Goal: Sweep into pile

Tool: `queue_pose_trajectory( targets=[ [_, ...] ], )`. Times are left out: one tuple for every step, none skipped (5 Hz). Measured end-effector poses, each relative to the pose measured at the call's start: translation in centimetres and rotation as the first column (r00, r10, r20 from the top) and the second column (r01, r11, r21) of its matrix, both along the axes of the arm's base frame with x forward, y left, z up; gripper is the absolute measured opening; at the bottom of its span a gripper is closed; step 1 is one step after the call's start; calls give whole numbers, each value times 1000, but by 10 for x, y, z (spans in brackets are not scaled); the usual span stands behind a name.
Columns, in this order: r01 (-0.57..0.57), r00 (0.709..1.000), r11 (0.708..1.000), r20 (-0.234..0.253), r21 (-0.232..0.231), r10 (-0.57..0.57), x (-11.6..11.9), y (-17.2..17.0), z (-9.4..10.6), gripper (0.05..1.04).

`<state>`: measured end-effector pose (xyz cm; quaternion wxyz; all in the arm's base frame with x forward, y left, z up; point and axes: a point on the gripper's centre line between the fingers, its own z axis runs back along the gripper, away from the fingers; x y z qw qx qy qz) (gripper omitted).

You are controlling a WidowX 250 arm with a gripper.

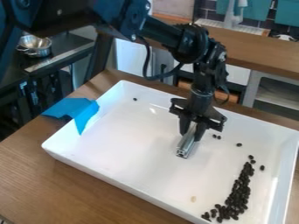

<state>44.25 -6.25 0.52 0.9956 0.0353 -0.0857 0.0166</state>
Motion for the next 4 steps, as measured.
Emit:
queue_pose_trajectory(
  targets=[
    [-8, 1000, 1000, 10, -3, 8, 0, -5, 0, 361],
    [4, 1000, 1000, 9, -2, -4, -2, -12, -3, 361],
    [11, 1000, 1000, 19, -6, -11, -4, -14, -3, 361],
    [50, 998, 999, 28, -8, -49, -8, -31, -4, 361]
  ],
)
